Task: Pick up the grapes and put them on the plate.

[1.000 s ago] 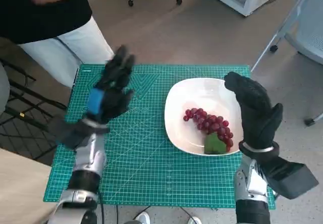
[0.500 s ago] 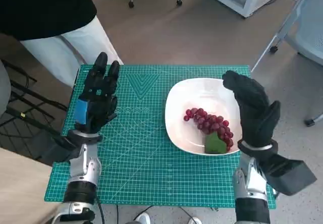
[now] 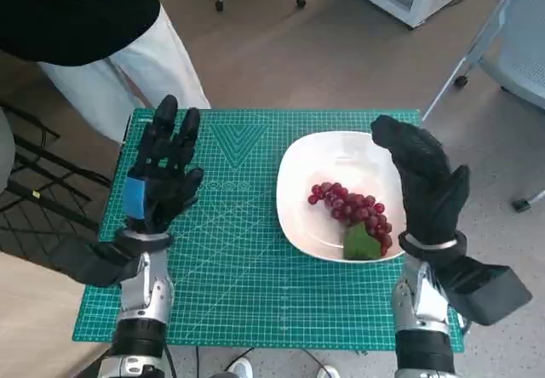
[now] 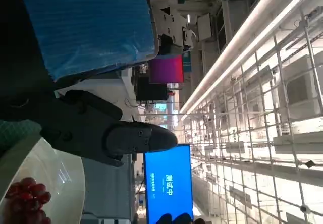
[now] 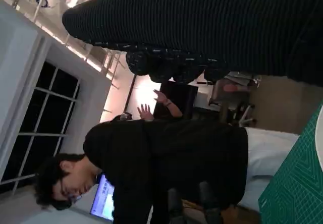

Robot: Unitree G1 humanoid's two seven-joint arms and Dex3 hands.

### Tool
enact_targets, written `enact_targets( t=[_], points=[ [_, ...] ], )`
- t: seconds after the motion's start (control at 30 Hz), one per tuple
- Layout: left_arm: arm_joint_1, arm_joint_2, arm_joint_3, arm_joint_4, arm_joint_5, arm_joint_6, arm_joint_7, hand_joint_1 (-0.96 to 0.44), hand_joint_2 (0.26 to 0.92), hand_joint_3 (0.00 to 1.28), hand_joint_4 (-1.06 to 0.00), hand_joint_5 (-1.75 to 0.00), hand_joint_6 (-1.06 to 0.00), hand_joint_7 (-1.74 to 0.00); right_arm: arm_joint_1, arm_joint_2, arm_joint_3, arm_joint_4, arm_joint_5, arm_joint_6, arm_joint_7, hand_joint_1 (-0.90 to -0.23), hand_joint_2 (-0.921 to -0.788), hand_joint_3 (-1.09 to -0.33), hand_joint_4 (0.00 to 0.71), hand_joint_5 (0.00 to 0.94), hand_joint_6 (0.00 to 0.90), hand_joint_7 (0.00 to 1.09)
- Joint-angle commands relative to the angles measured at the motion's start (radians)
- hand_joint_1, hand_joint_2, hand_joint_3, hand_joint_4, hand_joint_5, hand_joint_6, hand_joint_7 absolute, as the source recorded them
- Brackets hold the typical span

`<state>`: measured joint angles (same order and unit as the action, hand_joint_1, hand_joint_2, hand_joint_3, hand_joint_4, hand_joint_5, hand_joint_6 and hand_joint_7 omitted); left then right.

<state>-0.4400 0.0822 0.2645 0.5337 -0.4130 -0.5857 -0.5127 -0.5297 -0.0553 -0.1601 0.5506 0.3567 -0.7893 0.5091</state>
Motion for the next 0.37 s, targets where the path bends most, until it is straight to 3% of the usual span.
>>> enact_targets(
  t=[0.03, 0.37],
  points=[
    [0.011, 0.007, -0.001, -0.033, -0.016, 0.022, -0.009, -0.26, 0.921, 0.26, -0.3, -0.02, -0.33, -0.05, 0.011, -0.001, -0.003, 0.013, 0.014, 0.014, 0.016, -0.656, -0.921, -0.719, 0.44, 0.0, 0.1, 0.37],
    [0.02, 0.018, -0.007, -0.042, 0.007, 0.04, -0.006, -0.32, 0.921, 0.28, -0.3, -0.01, -0.32, -0.04, 0.013, -0.004, -0.004, 0.014, 0.008, 0.009, 0.025, -0.66, -0.921, -0.717, 0.438, 0.0, 0.089, 0.38]
  ],
)
